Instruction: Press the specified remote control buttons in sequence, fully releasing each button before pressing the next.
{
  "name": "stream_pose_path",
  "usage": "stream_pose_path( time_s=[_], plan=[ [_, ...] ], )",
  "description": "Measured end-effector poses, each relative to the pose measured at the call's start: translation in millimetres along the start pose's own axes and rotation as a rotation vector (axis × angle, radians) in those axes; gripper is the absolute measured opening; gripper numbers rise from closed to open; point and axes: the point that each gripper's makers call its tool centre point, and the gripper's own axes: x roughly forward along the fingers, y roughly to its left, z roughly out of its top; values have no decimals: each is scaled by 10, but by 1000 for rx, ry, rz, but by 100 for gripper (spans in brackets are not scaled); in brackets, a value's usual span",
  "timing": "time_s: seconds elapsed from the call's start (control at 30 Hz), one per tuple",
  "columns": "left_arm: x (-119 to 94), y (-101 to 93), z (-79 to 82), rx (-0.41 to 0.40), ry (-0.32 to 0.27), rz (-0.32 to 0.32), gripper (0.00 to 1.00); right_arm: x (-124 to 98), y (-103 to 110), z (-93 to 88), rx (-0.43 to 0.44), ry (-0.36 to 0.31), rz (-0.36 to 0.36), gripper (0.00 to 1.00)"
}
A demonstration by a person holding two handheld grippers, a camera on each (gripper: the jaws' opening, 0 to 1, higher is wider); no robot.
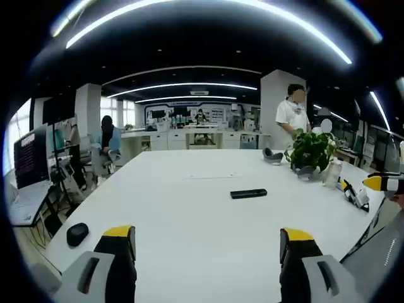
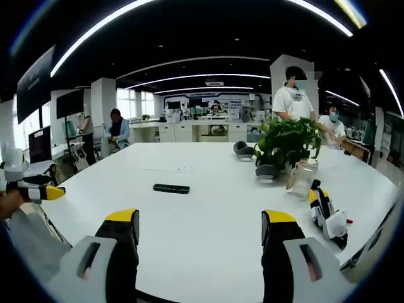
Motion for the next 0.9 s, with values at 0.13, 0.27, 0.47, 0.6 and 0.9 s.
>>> stream_pose_path(
  time_s=[0.13,0.27,0.47,0.6,0.9],
  plan=[
    [1,4,-2,-2,0,1,98,1,6,-2,-2,0,2,82],
    [4,8,-3,-4,-2,1,98,0,1,-2,-2,-1,1,82],
    [8,12,-7,-2,-1,1,98,-1,-1,-3,-3,0,1,81],
    [8,16,-9,-1,-1,3,98,-4,2,6,-2,-5,2,81],
    [9,2,-13,4,3,-2,98,-12,-9,16,7,-12,0,81]
  ],
)
